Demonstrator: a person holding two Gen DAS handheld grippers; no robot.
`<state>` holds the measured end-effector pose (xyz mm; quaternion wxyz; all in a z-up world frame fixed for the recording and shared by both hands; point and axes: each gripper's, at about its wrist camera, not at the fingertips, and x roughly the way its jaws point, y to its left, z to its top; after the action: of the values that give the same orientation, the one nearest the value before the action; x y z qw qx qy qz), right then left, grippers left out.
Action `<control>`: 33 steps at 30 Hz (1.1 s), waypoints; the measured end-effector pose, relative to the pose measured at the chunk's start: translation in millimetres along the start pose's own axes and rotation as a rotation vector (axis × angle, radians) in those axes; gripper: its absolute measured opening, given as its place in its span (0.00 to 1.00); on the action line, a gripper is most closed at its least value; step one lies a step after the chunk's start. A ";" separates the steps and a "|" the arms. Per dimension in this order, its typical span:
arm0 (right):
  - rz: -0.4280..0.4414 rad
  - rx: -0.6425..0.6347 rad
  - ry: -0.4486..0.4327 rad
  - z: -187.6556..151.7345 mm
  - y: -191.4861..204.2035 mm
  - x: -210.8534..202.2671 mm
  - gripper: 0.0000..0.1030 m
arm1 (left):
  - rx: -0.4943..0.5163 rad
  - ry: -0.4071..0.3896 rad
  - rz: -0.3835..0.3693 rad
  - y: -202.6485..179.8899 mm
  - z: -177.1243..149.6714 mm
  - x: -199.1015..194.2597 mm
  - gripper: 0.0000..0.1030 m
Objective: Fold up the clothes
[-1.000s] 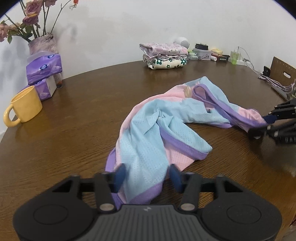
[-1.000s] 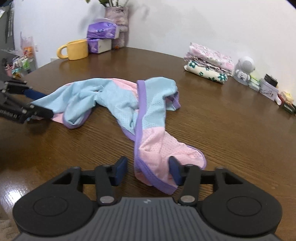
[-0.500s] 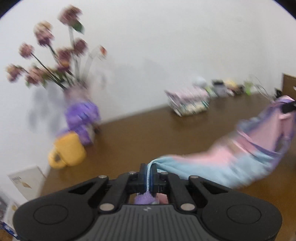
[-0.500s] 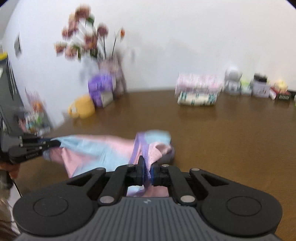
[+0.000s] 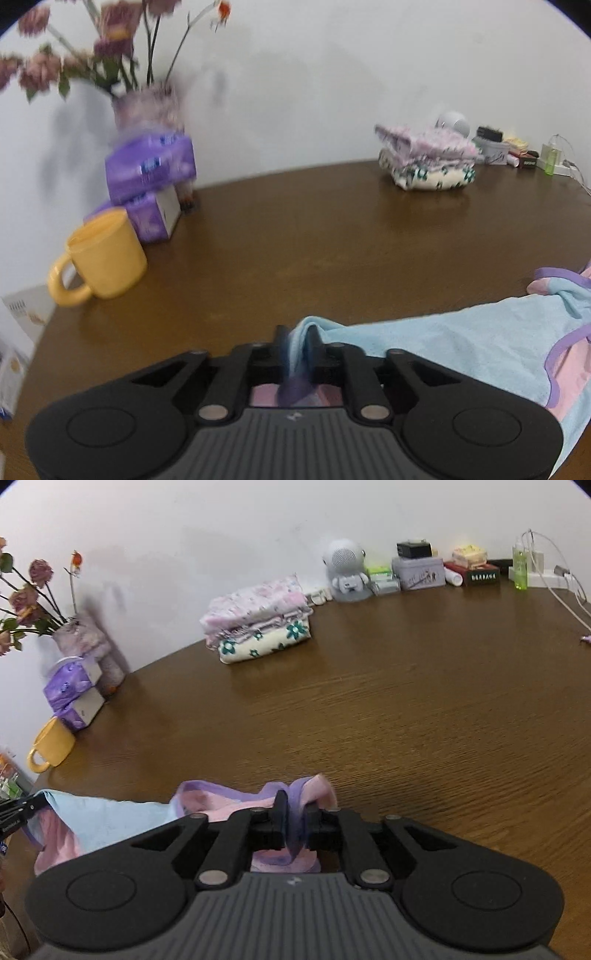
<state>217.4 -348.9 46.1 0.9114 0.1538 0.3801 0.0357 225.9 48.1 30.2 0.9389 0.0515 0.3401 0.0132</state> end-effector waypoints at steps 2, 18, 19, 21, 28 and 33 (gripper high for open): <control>-0.026 -0.006 -0.016 -8.5 3.0 -2.8 0.47 | -0.016 -0.004 0.019 2.2 -5.7 -5.2 0.57; -0.130 -0.466 -0.056 -78.2 51.3 -18.7 0.64 | 0.346 -0.067 -0.337 -113.7 -32.7 -64.7 0.66; -0.128 -0.461 -0.057 -78.5 49.6 -17.0 0.64 | 0.350 -0.060 -0.339 -116.6 -32.1 -60.8 0.64; -0.121 -0.452 -0.061 -78.2 45.9 -14.3 0.63 | 0.356 -0.046 -0.340 -122.8 -32.8 -56.3 0.60; -0.099 -0.483 -0.078 -78.4 41.8 -9.0 0.62 | 0.350 0.000 -0.326 -129.7 -32.5 -44.4 0.53; -0.084 -0.486 -0.071 -76.7 37.2 -3.7 0.54 | 0.333 0.009 -0.316 -136.7 -30.1 -39.7 0.45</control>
<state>162.7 -294.8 9.1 0.9351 -0.0845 0.3342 0.0824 174.8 -87.5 18.1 0.9064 0.1518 0.3454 -0.1900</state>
